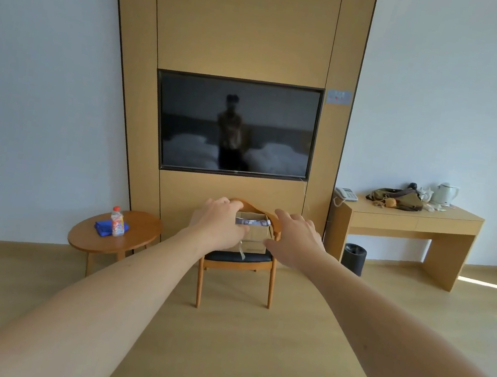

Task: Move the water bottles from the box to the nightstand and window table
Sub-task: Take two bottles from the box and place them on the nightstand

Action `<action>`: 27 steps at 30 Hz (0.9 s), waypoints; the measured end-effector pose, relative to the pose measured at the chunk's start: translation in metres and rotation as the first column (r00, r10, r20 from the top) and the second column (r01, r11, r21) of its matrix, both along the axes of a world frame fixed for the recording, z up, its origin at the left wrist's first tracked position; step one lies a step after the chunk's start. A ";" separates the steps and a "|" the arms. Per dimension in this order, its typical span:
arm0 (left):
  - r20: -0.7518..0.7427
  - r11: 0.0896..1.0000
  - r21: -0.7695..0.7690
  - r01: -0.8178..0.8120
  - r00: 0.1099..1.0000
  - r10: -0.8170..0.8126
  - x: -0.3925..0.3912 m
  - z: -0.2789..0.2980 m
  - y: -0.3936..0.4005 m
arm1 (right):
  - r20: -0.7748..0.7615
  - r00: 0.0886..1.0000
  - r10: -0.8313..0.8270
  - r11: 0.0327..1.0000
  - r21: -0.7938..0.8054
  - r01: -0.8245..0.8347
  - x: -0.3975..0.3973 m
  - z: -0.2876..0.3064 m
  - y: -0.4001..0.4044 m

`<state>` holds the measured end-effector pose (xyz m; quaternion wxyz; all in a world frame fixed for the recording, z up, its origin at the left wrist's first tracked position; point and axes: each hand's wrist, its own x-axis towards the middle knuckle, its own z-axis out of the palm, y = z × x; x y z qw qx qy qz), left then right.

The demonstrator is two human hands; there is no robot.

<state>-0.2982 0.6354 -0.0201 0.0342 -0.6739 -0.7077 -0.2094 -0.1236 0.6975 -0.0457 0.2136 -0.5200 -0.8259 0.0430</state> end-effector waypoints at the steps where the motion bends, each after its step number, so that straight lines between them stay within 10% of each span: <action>1: 0.006 1.000 0.001 -0.002 1.000 0.002 -0.004 -0.004 0.020 | 0.007 1.000 0.000 1.000 -0.004 0.000 -0.004 -0.004 0.020; 27: 0.065 0.995 -0.012 -0.100 0.993 0.100 -0.116 -0.027 0.549 | -0.004 0.999 0.053 0.996 -0.077 -0.053 -0.121 -0.029 0.552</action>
